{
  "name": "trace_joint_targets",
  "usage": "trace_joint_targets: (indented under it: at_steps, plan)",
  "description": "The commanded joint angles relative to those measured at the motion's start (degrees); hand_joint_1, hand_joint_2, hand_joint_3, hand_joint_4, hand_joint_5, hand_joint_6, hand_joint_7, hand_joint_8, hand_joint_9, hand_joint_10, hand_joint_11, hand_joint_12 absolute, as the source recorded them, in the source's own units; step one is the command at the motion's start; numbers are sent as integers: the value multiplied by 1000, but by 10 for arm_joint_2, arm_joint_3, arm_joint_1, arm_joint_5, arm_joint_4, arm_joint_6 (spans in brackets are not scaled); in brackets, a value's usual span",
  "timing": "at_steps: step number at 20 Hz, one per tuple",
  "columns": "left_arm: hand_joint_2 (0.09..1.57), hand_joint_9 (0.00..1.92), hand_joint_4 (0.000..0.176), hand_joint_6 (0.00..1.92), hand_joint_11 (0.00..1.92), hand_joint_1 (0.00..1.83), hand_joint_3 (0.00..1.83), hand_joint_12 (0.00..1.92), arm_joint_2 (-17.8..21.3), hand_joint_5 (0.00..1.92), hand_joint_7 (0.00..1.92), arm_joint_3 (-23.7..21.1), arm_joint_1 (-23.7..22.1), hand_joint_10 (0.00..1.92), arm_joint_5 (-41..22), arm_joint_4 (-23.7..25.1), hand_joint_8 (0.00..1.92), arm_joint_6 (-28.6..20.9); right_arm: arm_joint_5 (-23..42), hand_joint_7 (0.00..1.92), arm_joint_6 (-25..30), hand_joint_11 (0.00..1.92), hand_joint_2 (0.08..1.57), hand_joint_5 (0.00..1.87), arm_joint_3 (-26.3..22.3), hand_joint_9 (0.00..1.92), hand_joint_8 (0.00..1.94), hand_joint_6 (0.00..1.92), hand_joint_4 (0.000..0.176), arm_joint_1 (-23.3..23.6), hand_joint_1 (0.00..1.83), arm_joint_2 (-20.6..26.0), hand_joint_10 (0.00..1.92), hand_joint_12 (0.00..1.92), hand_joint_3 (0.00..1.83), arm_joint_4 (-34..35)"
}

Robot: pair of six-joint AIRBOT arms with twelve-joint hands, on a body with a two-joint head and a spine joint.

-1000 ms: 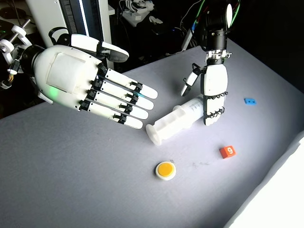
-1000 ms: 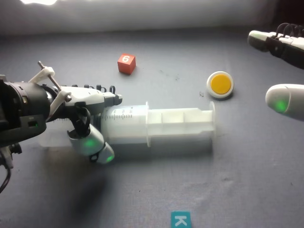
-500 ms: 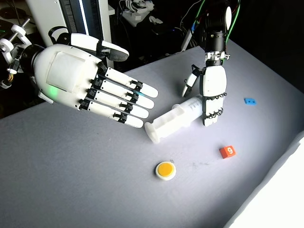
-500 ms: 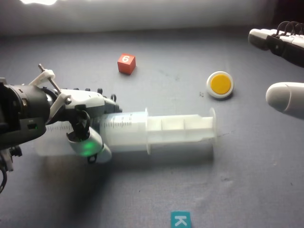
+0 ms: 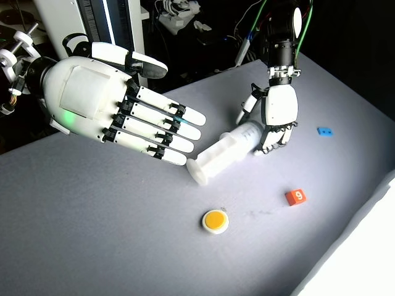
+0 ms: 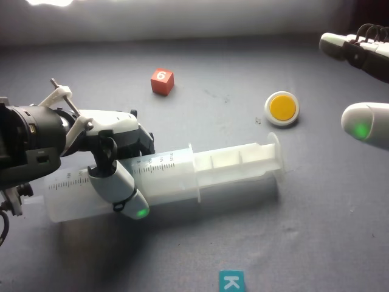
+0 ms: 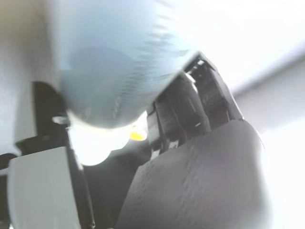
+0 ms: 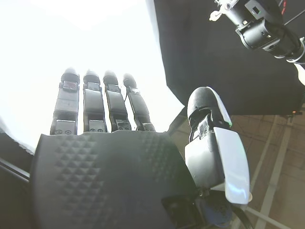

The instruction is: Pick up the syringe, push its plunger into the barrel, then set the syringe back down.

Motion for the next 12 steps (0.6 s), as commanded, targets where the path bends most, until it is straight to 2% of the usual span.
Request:
trace_joint_targets:
  at_steps: [1, 4, 5, 7, 9, 11, 12]
  plan:
    - [1135, 849, 0, 1137, 538, 1372, 1, 1642, -3, 799, 1041, -1, 2, 1350, -3, 3, 941, 2, 74, 47, 4, 7, 1289, 53, -1, 21, 8, 6, 0, 2, 0, 1, 8, 3, 2, -4]
    - [1153, 793, 0, 1276, 478, 1364, 3, 1657, -2, 767, 1015, -3, -2, 1345, -4, 3, 1009, 2, 75, 38, 4, 9, 1291, 48, -1, 12, 3, 2, 0, 2, 0, 0, 3, 5, 2, -3]
    - [1143, 802, 0, 1232, 466, 1367, 0, 1618, -1, 811, 1036, -4, -4, 1333, -4, 3, 943, 2, 75, 44, 4, 15, 1295, 54, -1, 20, 5, 5, 0, 3, 0, -1, 6, 7, 4, 1]
    - [1134, 796, 0, 1130, 437, 1370, 0, 1656, 9, 853, 1044, -8, -15, 1338, -16, 3, 980, 2, 75, 42, 3, 18, 1294, 48, -1, 23, 2, 1, 0, 4, 0, -6, 6, 10, 2, 16]
    - [1139, 804, 0, 1195, 464, 1369, 1, 1628, 23, 813, 1040, -13, -30, 1333, -41, 3, 974, 2, 74, 45, -1, 17, 1290, 50, -1, 22, 3, 2, 0, 4, 0, -10, 4, 11, 0, 17]
    - [1142, 799, 0, 1259, 469, 1367, 0, 1603, 37, 812, 1038, -18, -46, 1305, -43, -20, 948, 2, 74, 30, -3, 14, 1293, 43, -1, 11, 0, 1, 0, 4, 0, -14, 0, 11, 1, 18]
    - [1132, 817, 0, 1221, 505, 1370, 0, 1572, 46, 835, 1058, -22, -55, 1275, -45, -28, 924, 2, 74, 33, -8, 34, 1291, 40, -1, 17, 1, 0, 0, 5, 0, -18, 3, 21, 0, 25]
